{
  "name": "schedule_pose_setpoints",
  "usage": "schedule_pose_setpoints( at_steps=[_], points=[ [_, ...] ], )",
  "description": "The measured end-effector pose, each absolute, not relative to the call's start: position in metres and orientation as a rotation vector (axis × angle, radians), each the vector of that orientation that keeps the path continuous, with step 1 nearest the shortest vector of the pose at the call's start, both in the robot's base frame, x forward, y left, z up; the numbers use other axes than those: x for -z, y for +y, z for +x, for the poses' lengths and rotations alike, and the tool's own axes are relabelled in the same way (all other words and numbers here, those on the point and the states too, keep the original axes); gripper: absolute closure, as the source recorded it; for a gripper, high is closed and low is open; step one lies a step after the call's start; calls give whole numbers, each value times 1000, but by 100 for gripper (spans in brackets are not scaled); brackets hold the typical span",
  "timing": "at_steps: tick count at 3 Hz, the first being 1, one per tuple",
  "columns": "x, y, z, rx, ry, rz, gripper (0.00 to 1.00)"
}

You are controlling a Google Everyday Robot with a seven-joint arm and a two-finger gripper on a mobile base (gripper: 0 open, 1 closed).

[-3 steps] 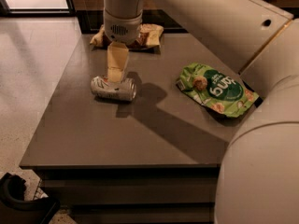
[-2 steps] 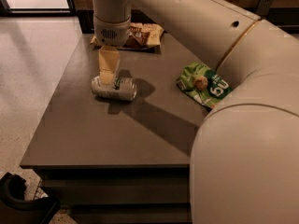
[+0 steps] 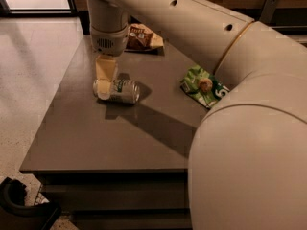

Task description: Place 7up can upright

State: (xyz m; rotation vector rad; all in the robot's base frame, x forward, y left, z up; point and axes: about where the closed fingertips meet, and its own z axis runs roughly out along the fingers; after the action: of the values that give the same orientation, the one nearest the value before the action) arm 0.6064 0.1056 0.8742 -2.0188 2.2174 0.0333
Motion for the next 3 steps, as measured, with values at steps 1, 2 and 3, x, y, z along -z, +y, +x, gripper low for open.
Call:
schedule_pose_setpoints(
  at_steps=[1,2,3],
  points=[
    [-863,103,595,6,2246,-2029,0],
    [-857,107,595,-5,2238,-2037,0],
    [-849,107,595,-25,2241,-2037,0]
  ],
)
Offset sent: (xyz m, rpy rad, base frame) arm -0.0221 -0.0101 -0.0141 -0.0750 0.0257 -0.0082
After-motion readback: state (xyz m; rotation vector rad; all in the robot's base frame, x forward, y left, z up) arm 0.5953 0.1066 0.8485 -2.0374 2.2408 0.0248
